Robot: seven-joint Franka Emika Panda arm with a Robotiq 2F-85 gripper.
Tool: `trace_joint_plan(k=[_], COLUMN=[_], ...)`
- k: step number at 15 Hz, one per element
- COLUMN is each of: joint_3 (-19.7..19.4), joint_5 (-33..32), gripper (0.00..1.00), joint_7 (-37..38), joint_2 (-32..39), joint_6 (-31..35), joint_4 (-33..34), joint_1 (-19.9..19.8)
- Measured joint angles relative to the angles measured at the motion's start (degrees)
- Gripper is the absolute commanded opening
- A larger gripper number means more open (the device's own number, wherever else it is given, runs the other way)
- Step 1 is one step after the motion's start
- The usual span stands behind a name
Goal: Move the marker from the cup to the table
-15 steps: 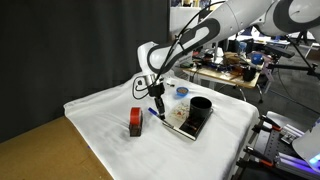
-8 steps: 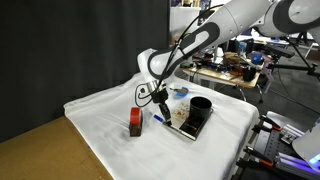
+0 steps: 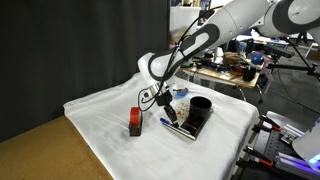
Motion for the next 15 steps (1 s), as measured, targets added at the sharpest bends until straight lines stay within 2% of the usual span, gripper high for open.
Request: trace_joint_plan(k=[5, 9, 15], joint_3=[-0.04, -0.11, 0.08], joint_5=[0.03, 0.41, 0.91], gripper=[0.04, 0.04, 0.04], joint_7=[0.06, 0.65, 0.67], joint_2=[0.0, 1.24, 5.33], joint_6=[0.68, 4.84, 8.29], joint_4=[0.74, 0.89, 2.24], joint_1=[0.01, 0.18, 2.42])
